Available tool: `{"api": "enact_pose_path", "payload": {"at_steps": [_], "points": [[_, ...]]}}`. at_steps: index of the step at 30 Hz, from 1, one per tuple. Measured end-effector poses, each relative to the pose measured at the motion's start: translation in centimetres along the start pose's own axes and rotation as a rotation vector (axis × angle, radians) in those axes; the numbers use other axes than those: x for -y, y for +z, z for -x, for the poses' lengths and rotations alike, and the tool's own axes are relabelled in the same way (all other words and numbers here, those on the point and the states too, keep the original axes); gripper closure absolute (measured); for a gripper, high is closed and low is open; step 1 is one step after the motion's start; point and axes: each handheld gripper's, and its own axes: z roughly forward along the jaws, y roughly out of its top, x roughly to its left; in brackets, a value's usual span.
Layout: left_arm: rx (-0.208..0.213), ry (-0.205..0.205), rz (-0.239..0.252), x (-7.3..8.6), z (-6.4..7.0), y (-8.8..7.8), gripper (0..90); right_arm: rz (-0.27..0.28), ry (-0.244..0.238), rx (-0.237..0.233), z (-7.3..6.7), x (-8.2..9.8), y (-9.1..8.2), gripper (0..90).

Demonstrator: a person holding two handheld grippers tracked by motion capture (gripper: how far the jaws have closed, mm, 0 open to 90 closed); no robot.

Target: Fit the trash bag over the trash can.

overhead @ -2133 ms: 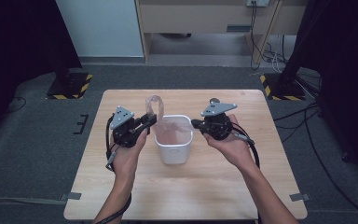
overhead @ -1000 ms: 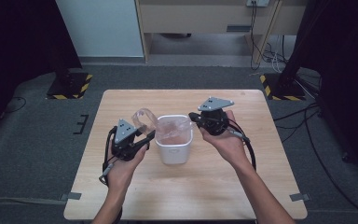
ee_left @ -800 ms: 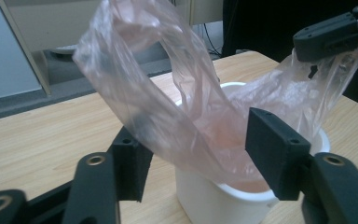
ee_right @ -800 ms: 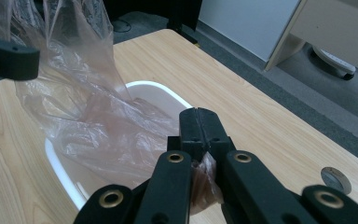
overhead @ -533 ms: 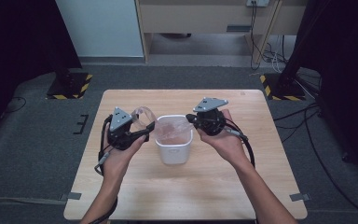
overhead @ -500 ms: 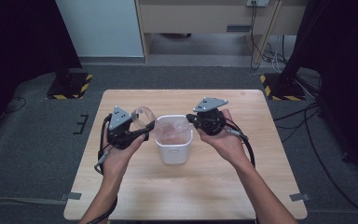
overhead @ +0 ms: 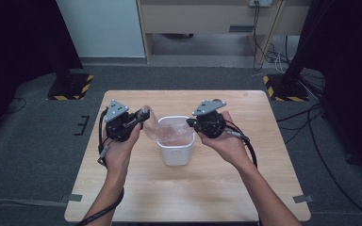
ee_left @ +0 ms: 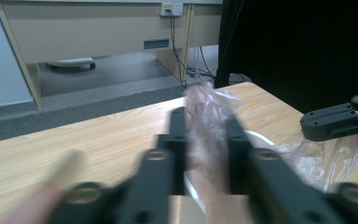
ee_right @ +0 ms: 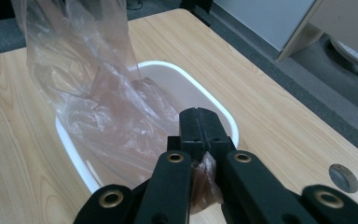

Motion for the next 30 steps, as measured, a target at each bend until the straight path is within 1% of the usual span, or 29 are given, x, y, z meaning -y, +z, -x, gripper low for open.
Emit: {"api": "enact_pose_path", "payload": {"at_steps": [1,2,4,5,7,9,13,16,18,21,24,26,27,30], "points": [[-0.013,-0.009,0.004,0.0,0.1,0.0,87.4,-0.004,-0.001,-0.003,0.1,0.1,0.0,90.0],[-0.027,-0.025,-0.003,0.1,0.1,-0.1,88.7,-0.003,0.001,-0.004,0.2,0.2,-0.1,90.0],[-0.049,-0.043,-0.012,0.2,-0.1,-0.1,89.3,-0.005,0.010,0.002,0.5,0.4,-0.3,90.0],[-0.050,-0.050,-0.019,0.3,-0.2,-0.1,89.4,0.001,0.022,0.005,0.8,0.6,-0.5,90.0],[-0.049,-0.047,-0.039,0.5,-0.2,0.1,89.5,0.013,0.039,0.015,1.3,0.8,-0.9,90.0],[-0.046,-0.045,-0.058,0.8,0.0,0.5,89.5,0.021,0.045,0.027,1.5,0.8,-1.1,90.0],[-0.036,-0.065,-0.054,1.2,0.1,0.9,89.5,0.016,0.036,0.041,1.6,0.9,-1.1,90.0],[-0.043,-0.075,-0.052,1.3,-0.1,1.1,89.5,0.037,0.037,0.032,1.6,0.9,-1.1,89.0],[-0.053,-0.083,-0.051,1.3,-0.3,1.2,89.5,0.045,0.038,0.037,1.5,0.9,-1.0,84.0],[-0.065,-0.090,-0.051,1.2,-0.5,1.2,89.5,0.062,0.040,0.043,1.6,1.1,-1.1,72.6],[-0.073,-0.095,-0.055,1.3,-0.8,1.3,89.5,0.065,0.047,0.040,1.5,1.3,-1.1,68.7],[-0.075,-0.099,-0.059,1.4,-0.9,1.5,89.5,0.063,0.040,0.030,1.4,1.3,-1.1,67.5],[-0.073,-0.098,-0.066,1.5,-1.0,1.5,89.5,0.065,0.033,0.033,1.4,1.3,-1.1,68.2],[-0.065,-0.110,-0.061,1.7,-1.0,1.7,89.5,0.065,0.021,0.022,1.3,1.2,-1.0,79.9]]}}
